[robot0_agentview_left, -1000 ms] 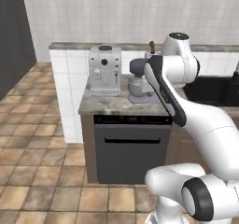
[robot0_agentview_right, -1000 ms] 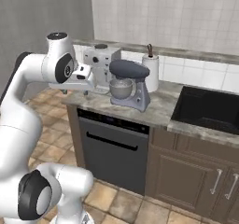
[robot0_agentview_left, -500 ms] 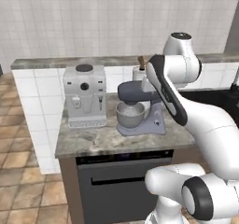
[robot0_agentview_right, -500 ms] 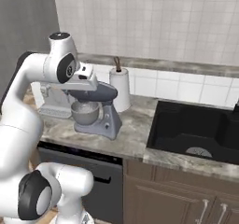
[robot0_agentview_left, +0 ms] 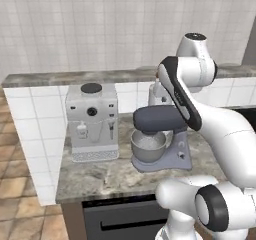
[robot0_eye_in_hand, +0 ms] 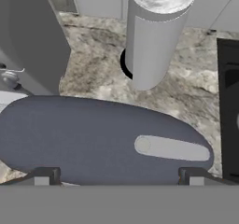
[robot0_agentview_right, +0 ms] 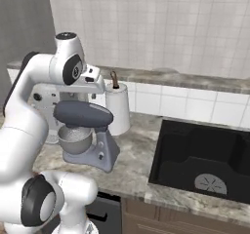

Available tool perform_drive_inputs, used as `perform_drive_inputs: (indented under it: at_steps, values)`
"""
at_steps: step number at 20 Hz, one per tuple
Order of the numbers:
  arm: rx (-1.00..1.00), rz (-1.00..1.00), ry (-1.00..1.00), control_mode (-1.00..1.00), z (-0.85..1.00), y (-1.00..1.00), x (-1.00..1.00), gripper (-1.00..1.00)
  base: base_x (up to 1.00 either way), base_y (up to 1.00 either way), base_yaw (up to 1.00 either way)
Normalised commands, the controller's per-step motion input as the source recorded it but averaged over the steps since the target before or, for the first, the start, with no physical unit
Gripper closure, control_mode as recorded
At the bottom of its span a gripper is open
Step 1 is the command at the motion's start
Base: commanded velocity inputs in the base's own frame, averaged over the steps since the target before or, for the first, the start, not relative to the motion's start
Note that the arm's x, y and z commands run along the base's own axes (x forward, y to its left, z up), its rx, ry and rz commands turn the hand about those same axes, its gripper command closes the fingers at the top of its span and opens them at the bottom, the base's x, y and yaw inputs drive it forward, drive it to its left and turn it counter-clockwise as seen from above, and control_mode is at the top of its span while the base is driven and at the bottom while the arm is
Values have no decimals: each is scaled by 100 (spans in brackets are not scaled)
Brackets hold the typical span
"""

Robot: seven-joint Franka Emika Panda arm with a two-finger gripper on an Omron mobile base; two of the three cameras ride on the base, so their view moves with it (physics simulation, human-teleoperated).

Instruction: Navigate to the stand mixer.

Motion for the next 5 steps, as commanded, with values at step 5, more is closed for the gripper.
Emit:
perform_drive_inputs:
  at_steps: [5]
  values:
    - [0, 0, 0, 100, 0, 0, 0, -100, 71, 1, 0]
